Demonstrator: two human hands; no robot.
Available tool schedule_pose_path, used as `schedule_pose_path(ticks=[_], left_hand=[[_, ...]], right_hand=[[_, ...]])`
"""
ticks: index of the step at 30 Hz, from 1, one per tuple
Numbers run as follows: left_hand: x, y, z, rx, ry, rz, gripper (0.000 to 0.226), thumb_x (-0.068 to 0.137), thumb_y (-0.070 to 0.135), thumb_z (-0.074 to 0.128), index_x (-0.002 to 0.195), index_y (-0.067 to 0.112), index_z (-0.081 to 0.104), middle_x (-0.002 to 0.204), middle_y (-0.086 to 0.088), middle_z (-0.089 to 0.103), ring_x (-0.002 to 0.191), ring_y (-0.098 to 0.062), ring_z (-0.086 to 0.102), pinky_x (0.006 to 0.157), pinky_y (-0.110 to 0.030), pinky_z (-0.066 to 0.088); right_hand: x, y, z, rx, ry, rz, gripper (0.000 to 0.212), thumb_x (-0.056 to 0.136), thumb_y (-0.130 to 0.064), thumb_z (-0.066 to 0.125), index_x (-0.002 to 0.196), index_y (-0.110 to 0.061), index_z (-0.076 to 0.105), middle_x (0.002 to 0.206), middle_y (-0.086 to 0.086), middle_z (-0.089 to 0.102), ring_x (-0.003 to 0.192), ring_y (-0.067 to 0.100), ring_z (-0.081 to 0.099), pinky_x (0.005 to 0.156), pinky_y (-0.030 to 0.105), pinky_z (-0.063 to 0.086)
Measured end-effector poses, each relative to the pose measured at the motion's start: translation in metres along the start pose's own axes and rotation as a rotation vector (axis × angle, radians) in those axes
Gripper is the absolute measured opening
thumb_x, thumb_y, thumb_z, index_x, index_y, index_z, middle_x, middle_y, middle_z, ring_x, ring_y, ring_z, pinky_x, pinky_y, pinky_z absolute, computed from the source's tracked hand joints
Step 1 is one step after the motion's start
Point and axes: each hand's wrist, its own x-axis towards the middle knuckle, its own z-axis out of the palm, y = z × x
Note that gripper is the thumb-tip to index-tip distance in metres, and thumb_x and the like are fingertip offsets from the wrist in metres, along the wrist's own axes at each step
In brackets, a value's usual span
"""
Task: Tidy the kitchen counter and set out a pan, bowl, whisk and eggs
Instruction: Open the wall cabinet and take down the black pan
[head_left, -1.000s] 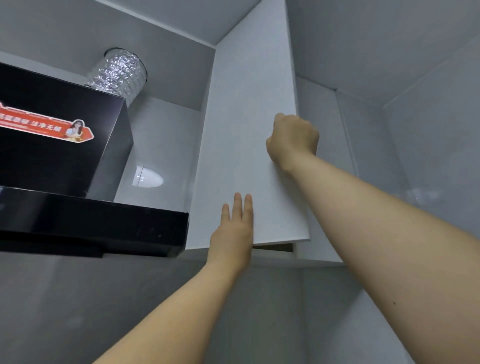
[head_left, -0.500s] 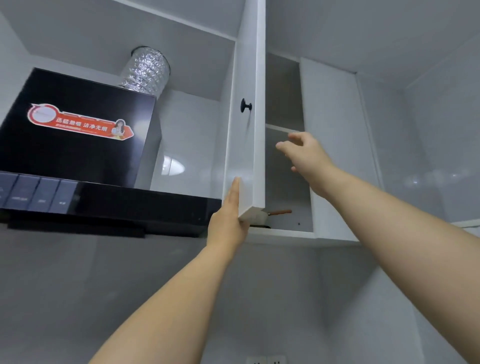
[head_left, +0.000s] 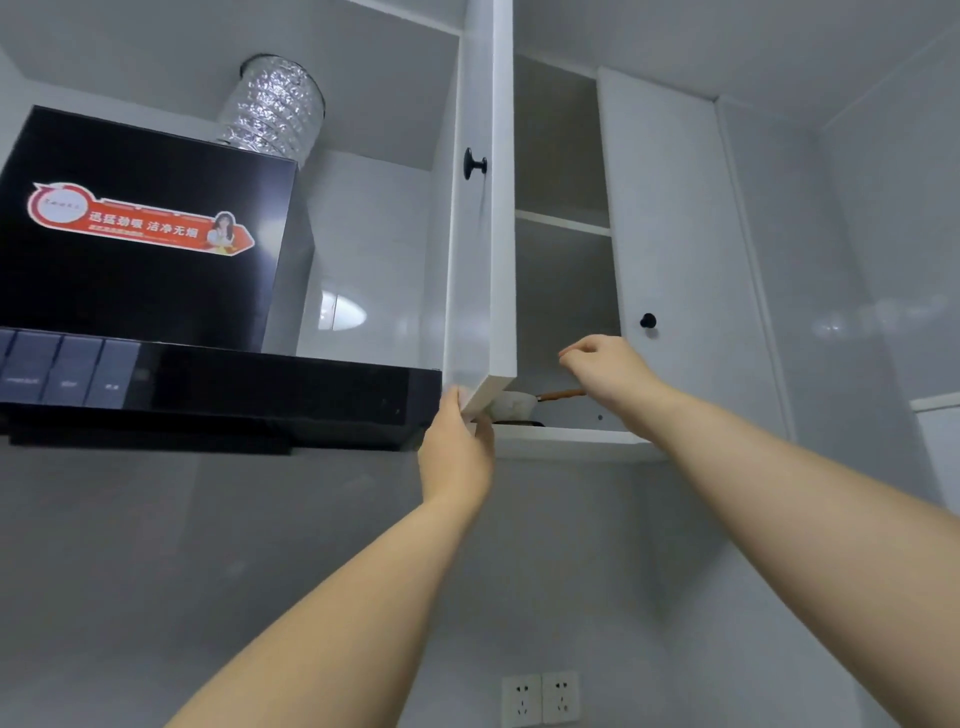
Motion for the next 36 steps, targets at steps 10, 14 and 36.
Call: schedule_pose_path(ticks=[10, 14, 36], left_hand=[[0.002, -0.017, 0.043, 0.185, -0.208, -0.155, 0.036, 0.091, 0.011, 0.041, 0.119, 0.016, 0.062, 0.121, -0.003, 0.061, 0.109, -0.026, 0.058, 0.08, -0.025, 0.046], [0.019, -0.024, 0.054, 0.237, -0.184, 0.179, 0.036, 0.092, 0.008, 0.041, 0.121, 0.016, 0.061, 0.125, 0.002, 0.061, 0.116, -0.016, 0.054, 0.087, -0.015, 0.035], [0.127, -0.059, 0.117, 0.925, -0.256, 0.421, 0.043, 0.102, 0.032, 0.021, 0.108, 0.022, 0.061, 0.109, -0.005, 0.064, 0.088, -0.024, 0.055, 0.07, -0.031, 0.037]], right_hand=[[0.026, 0.073, 0.011, -0.037, -0.01, 0.058, 0.019, 0.092, -0.014, 0.045, 0.098, -0.012, 0.063, 0.065, -0.001, 0.051, 0.057, 0.012, 0.044, 0.049, 0.024, 0.032], [0.048, 0.103, 0.017, -0.054, -0.006, 0.037, 0.017, 0.093, -0.015, 0.044, 0.094, -0.013, 0.06, 0.068, -0.002, 0.052, 0.059, 0.013, 0.046, 0.051, 0.024, 0.035], [0.147, 0.205, 0.093, -0.531, 0.102, -0.15, 0.032, 0.094, -0.02, 0.029, 0.066, -0.016, 0.043, 0.09, 0.01, 0.064, 0.079, 0.027, 0.046, 0.078, 0.035, 0.031]])
